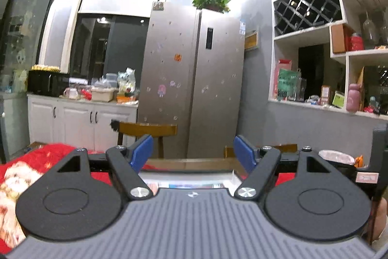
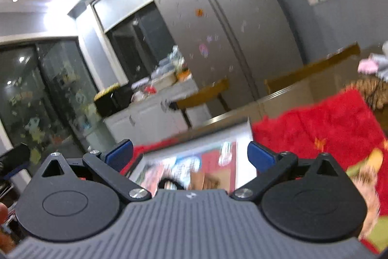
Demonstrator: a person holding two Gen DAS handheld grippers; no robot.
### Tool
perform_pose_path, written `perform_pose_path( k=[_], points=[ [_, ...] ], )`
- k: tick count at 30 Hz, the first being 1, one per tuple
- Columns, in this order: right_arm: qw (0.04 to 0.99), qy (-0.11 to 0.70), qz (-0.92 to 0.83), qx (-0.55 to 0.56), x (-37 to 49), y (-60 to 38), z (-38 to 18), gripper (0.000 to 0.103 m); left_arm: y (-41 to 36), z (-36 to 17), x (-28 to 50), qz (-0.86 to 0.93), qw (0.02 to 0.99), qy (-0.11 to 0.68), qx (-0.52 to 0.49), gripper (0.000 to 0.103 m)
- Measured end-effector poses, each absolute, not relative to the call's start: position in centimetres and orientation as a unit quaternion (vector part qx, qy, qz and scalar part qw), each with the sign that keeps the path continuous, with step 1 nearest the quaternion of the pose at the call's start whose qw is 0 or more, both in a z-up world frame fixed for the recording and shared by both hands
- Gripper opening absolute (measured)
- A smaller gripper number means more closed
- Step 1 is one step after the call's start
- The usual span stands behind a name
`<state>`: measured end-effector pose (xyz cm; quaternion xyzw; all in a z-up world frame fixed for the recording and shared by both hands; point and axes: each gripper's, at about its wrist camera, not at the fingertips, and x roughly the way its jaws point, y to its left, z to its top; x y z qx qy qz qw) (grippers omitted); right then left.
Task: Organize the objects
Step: 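Raise both open tools out of the box toward the items on the blanket, then grasp the brown braided scrunchie with the left tool while the right tool grasps a brown crocheted bear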
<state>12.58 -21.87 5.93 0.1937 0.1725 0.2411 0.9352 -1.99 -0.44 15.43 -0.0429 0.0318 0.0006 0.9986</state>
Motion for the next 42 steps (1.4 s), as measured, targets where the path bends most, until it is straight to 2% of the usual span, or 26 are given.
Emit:
perform_pose_path(
  k=[9, 12, 27, 32, 35, 40, 42],
  points=[
    [0.926, 0.188, 0.317, 0.085, 8.8, -19.7, 2.2, 0.103, -1.9, 8.5, -1.8, -0.044, 0.989, 0.139, -0.037, 0.078],
    [0.932, 0.196, 0.299, 0.064, 8.2, -18.4, 1.4, 0.099, -2.1, 6.7, -1.1, -0.055, 0.986, 0.151, -0.034, 0.077],
    [0.92, 0.264, 0.276, 0.088, 9.9, -18.8, -0.4, 0.094, -2.2, 1.7, 3.0, -0.059, 0.969, 0.237, -0.04, 0.076],
    [0.917, 0.285, 0.258, 0.104, 10.7, -18.8, -1.0, 0.086, -1.7, 1.0, 3.9, -0.063, 0.963, 0.255, -0.062, 0.076],
    [0.918, 0.301, 0.24, 0.096, 11.1, -18.3, -1.2, 0.075, -1.4, 0.6, 4.6, -0.054, 0.955, 0.28, -0.086, 0.07],
    [0.917, 0.305, 0.238, 0.1, 11.3, -18.4, -1.4, 0.074, -1.6, 0.2, 5.7, -0.033, 0.948, 0.307, -0.083, 0.045],
    [0.917, 0.305, 0.241, 0.094, 11.3, -18.2, -1.4, 0.068, -1.7, 0.1, 6.1, -0.02, 0.947, 0.311, -0.072, 0.039]
  ],
)
